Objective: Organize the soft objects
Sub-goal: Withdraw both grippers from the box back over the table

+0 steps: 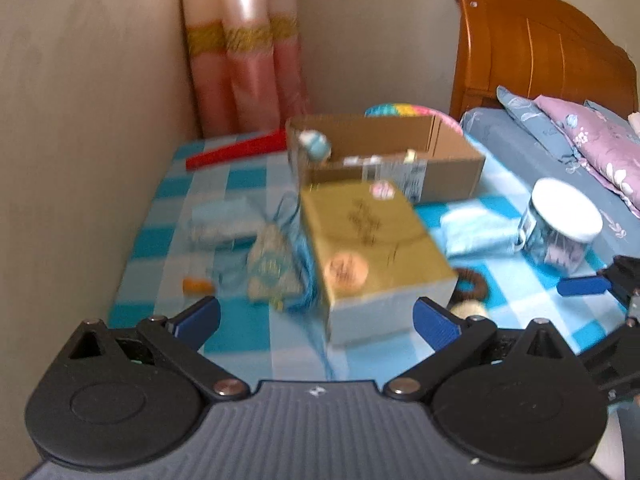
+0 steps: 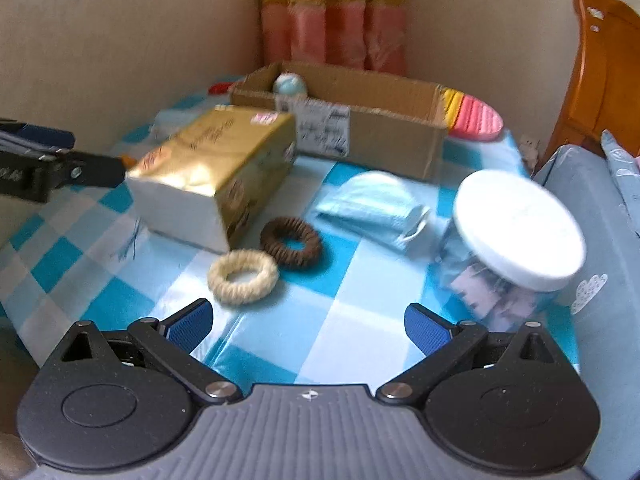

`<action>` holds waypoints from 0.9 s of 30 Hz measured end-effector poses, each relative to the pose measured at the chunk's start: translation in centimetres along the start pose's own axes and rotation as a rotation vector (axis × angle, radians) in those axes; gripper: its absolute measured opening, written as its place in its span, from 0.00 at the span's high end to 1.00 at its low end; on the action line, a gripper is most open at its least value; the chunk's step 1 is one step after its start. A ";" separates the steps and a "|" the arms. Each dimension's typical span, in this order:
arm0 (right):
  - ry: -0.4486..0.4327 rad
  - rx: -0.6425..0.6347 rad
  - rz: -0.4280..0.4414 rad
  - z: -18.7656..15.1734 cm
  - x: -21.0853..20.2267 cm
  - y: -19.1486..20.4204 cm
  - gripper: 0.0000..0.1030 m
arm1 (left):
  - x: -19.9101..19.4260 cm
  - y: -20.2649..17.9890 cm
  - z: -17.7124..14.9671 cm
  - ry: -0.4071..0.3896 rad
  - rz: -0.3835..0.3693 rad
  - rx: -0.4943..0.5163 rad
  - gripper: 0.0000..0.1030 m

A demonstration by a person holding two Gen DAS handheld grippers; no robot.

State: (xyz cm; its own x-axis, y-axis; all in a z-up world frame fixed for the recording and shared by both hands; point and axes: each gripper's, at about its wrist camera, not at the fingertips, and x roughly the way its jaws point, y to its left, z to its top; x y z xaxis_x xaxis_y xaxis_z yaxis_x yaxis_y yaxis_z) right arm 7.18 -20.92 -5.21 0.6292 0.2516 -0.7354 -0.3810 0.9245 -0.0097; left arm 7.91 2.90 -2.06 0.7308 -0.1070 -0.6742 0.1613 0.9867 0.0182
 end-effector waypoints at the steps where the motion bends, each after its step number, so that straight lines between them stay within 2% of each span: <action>1: 0.009 -0.006 0.001 -0.1 0.4 0.3 0.00 | 0.1 0.2 -0.4 0.006 0.006 -0.001 0.01; 9: 0.044 -0.019 0.008 -0.1 2.6 2.1 0.00 | 0.7 1.8 -2.3 0.036 0.029 -0.015 0.01; 21: 0.033 -0.028 -0.011 0.8 4.5 3.0 0.00 | 1.9 3.2 -3.1 0.056 0.036 -0.039 0.01; 27: 0.022 -0.028 -0.013 1.0 4.8 3.0 0.00 | 3.0 4.8 -3.0 0.057 0.091 -0.078 0.01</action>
State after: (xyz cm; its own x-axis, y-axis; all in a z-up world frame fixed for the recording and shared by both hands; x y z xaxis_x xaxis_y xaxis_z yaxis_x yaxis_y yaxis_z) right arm 9.71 -16.65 -8.09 0.6191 0.2329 -0.7500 -0.3917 0.9193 -0.0379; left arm 8.92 7.64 -6.21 0.7009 -0.0121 -0.7131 0.0424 0.9988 0.0247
